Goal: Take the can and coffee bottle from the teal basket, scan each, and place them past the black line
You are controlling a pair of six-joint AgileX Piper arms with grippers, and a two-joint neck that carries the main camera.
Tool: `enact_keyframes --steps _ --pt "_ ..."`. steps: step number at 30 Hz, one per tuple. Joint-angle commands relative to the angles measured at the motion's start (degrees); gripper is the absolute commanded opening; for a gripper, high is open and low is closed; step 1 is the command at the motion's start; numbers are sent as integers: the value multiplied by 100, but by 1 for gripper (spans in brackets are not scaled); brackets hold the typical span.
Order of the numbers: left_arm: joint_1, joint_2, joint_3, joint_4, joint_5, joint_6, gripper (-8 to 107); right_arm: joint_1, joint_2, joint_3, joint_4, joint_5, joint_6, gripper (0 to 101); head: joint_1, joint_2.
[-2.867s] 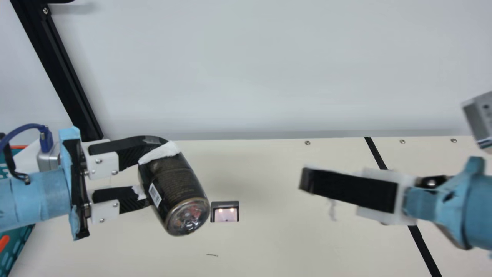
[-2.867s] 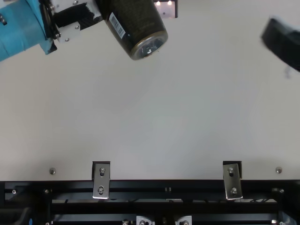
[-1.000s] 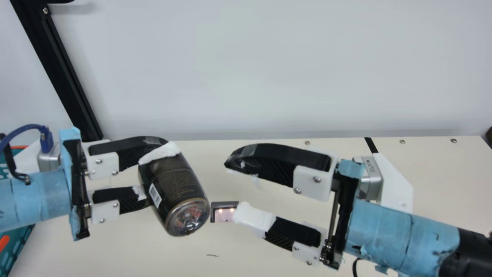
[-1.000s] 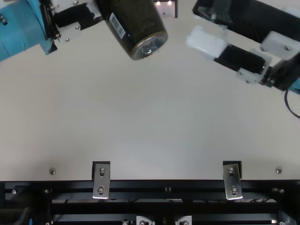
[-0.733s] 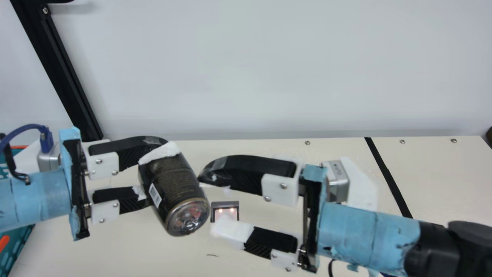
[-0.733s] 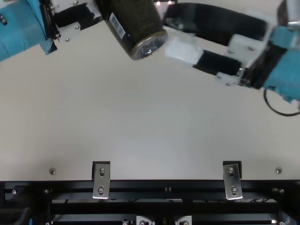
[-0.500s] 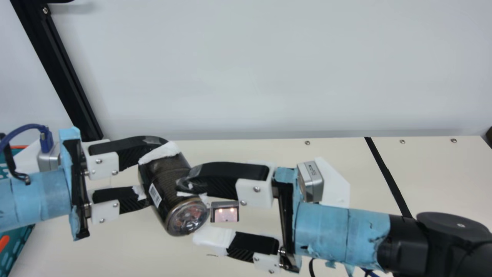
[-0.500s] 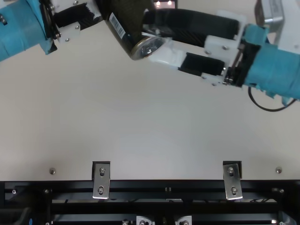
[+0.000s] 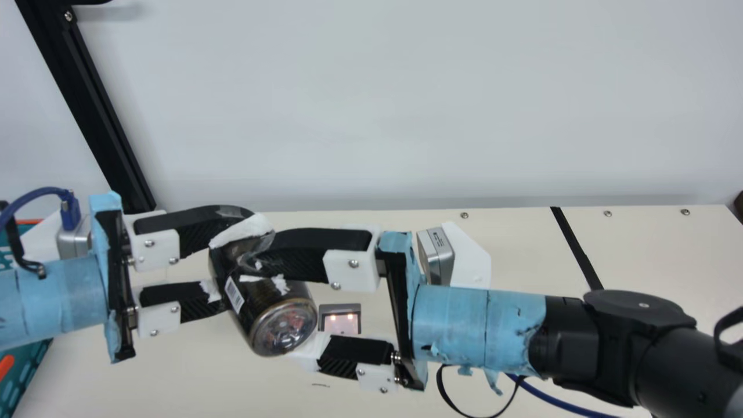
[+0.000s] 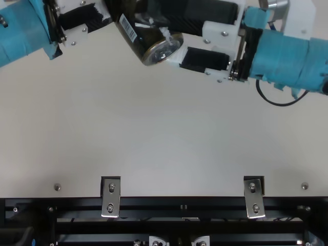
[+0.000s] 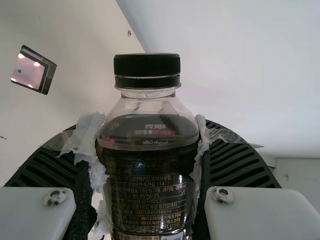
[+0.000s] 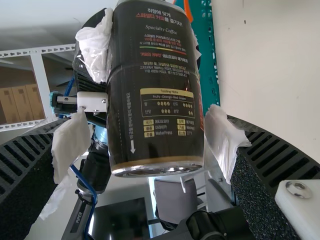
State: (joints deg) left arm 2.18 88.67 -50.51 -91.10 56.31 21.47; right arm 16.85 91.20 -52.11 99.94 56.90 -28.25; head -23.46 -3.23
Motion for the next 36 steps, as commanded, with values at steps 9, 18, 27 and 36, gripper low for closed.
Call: enact_keyframes --steps 9,18,27,36 --pt "0 0 0 0 0 0 10 8 211 -206 4 146 221 101 -154 -6" --pt "0 0 0 0 0 0 10 58 282 -218 2 204 298 91 -154 -6" --pt "0 0 0 -18 0 0 90 58 282 -218 -42 198 298 0 -154 -6" --pt "0 0 0 -18 0 0 90 58 282 -218 -42 198 298 0 -154 -6"
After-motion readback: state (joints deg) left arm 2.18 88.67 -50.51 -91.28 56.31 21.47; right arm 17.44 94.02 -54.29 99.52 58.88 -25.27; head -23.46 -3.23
